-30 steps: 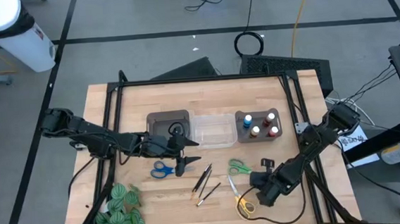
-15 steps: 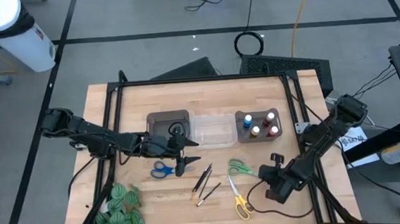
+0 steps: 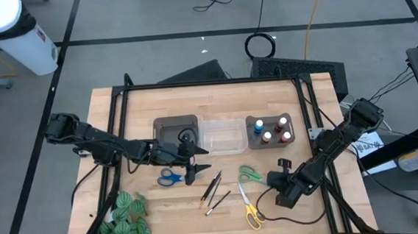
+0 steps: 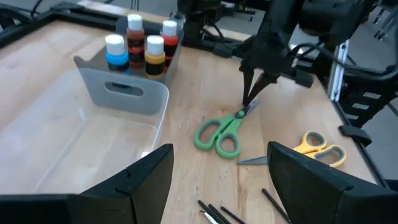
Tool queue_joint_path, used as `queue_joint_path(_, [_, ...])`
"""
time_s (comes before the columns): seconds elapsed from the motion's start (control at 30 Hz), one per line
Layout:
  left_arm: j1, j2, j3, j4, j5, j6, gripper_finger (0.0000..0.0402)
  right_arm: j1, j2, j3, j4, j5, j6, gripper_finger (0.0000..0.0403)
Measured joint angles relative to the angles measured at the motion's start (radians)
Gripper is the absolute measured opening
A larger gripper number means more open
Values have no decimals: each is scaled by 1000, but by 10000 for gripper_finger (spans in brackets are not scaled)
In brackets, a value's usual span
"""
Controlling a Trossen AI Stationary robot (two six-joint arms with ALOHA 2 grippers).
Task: Pick & Place Paint Supplies
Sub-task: Put the green scissors into the transparent bin
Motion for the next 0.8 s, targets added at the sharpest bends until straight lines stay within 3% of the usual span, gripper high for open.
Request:
queue_joint_path(0.3, [3,97,0,121,0,38,271,0,-5,6,32,11,-14,0])
queue_joint_path(0.8, [3,96,0,138,0,51,271,2,-11,8,98,-38,-33,0])
